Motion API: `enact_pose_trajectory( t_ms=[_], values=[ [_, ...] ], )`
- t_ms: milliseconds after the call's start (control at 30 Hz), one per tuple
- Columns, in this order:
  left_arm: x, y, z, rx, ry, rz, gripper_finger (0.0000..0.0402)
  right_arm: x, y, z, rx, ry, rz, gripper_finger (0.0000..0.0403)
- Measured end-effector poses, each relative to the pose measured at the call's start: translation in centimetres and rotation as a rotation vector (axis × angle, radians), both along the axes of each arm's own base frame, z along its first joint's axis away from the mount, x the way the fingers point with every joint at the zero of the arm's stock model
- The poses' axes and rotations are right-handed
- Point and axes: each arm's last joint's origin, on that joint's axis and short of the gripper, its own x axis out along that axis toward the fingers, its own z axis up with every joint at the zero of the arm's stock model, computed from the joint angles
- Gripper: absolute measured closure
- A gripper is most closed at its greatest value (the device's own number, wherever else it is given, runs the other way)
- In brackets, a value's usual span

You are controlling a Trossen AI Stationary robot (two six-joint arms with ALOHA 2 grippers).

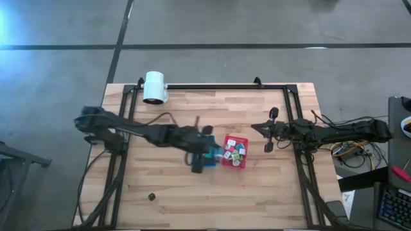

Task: Sort adapters and digital timers
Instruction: Put the light blue charger adaptor into the red bin, then put the white charger adaptor into the red bin

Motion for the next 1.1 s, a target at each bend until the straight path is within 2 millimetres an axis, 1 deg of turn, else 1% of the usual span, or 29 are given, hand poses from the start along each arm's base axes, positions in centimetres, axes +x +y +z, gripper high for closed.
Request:
enact_pose_trajectory(
  t_ms=[233,333,433,567,700,767,833,1000,1100],
  values=[
    [5.8,1.9,-3.3,-0.056,0.103,-0.054,0.0173,0.2,0.0,-0.3,-0.019,0.026,0.000,0.0394],
    [7.9,2.8,-5.3,-0.048,0.158,-0.044,0.0173,0.2,0.0,-0.3,-0.021,0.027,0.000,0.0394],
    [9.6,3.5,-7.1,-0.038,0.214,-0.033,0.0173,0.3,0.0,-0.3,-0.021,0.028,0.000,0.0394],
    [11.1,3.8,-8.3,-0.027,0.266,-0.033,0.0173,0.3,0.0,-0.3,-0.022,0.028,0.000,0.0394],
    [11.8,3.8,-8.8,-0.017,0.290,-0.044,0.0173,0.3,0.0,-0.3,-0.025,0.031,0.000,0.0394],
    [11.8,3.8,-8.9,-0.016,0.297,-0.044,0.0171,0.3,0.0,-0.3,-0.025,0.033,0.000,0.0394],
    [11.8,3.8,-8.9,-0.017,0.297,-0.044,0.0154,0.3,0.0,-0.3,-0.025,0.033,0.000,0.0394],
    [11.7,3.7,-8.5,-0.024,0.295,-0.055,0.0087,0.3,0.0,-0.3,-0.025,0.033,0.002,0.0394],
    [11.6,3.7,-8.1,-0.026,0.292,-0.060,0.0061,0.3,0.0,-0.3,-0.025,0.033,0.002,0.0394]
  ],
)
